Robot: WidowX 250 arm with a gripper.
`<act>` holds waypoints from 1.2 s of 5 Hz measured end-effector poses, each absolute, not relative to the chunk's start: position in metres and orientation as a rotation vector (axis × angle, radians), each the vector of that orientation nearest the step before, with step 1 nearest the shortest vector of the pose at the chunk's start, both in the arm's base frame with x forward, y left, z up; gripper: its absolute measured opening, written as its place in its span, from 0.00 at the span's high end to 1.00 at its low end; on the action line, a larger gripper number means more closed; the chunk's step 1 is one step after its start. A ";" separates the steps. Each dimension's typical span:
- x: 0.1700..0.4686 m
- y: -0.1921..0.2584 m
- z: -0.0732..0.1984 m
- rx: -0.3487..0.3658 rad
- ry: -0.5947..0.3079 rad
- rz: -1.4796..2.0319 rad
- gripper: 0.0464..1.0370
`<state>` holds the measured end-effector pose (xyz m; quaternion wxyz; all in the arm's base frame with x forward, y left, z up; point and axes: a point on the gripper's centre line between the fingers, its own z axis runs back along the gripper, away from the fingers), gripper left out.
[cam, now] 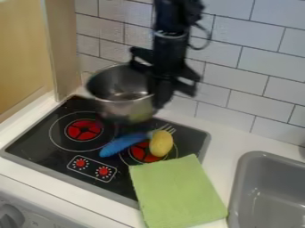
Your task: Move the silver pot and place it to the right of the right burner.
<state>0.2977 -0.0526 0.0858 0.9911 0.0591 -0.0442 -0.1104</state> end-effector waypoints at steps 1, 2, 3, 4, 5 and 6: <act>0.305 -0.075 0.097 0.112 -0.134 -0.281 0.99; 0.311 -0.097 0.101 0.114 -0.162 -0.360 0.99; 0.307 -0.116 0.086 0.116 -0.124 -0.427 0.99; 0.306 -0.130 0.076 0.112 -0.105 -0.471 0.99; 0.309 -0.135 0.063 0.117 -0.080 -0.489 0.99; 0.314 -0.150 0.055 0.109 -0.076 -0.524 0.99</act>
